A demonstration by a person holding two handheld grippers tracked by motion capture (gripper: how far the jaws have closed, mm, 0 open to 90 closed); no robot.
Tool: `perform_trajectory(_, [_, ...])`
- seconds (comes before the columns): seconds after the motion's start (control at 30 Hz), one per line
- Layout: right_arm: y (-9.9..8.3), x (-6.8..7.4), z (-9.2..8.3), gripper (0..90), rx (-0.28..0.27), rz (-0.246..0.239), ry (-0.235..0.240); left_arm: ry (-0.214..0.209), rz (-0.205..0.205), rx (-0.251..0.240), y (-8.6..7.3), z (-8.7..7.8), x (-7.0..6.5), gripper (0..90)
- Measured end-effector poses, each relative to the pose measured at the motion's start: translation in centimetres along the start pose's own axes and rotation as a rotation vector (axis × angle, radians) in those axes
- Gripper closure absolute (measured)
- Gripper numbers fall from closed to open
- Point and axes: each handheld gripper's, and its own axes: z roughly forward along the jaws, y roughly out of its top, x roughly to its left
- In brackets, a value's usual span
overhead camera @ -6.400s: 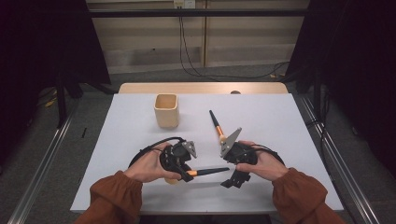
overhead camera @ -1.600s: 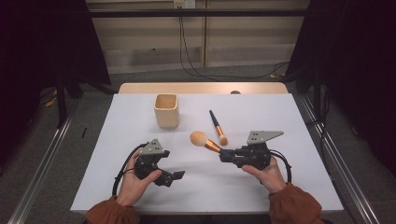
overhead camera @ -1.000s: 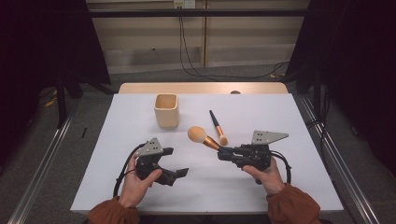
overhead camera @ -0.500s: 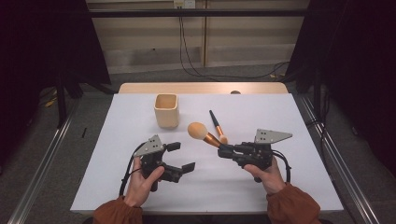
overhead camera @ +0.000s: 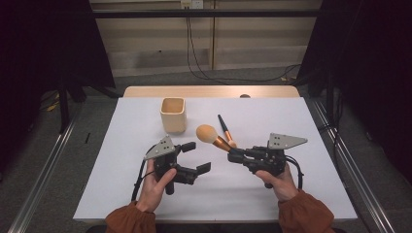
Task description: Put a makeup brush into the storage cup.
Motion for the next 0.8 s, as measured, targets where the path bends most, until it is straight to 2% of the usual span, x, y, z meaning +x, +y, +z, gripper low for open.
perform_trajectory(0.03, [0.0,0.0,0.0,75.4,-0.002,-0.002,0.001,-0.011,-0.003,-0.006,0.1,0.1,0.0,5.0])
perform_trajectory(0.27, [0.3,0.1,-0.1,75.4,-0.032,-0.004,0.004,-0.01,0.013,-0.031,1.0,0.4,-0.4,3.2])
perform_trajectory(0.33, [0.2,0.1,-0.1,75.4,-0.043,-0.001,0.006,-0.024,0.014,-0.057,1.2,0.6,-0.5,3.1])
perform_trajectory(0.43, [0.3,0.3,0.0,75.4,-0.057,-0.001,0.008,-0.031,0.021,-0.068,1.7,0.9,-0.7,2.6])
perform_trajectory(0.57, [0.4,0.4,0.0,75.4,-0.074,-0.005,0.012,-0.053,0.007,-0.093,2.2,1.4,-0.9,2.3])
perform_trajectory(0.67, [0.4,0.4,-0.2,75.4,-0.083,-0.006,0.01,-0.073,0.006,-0.096,2.4,1.9,-1.0,2.3])
perform_trajectory(0.8, [0.4,0.4,-0.2,75.4,-0.083,-0.016,0.014,-0.078,0.006,-0.096,2.3,2.7,-1.1,5.1])
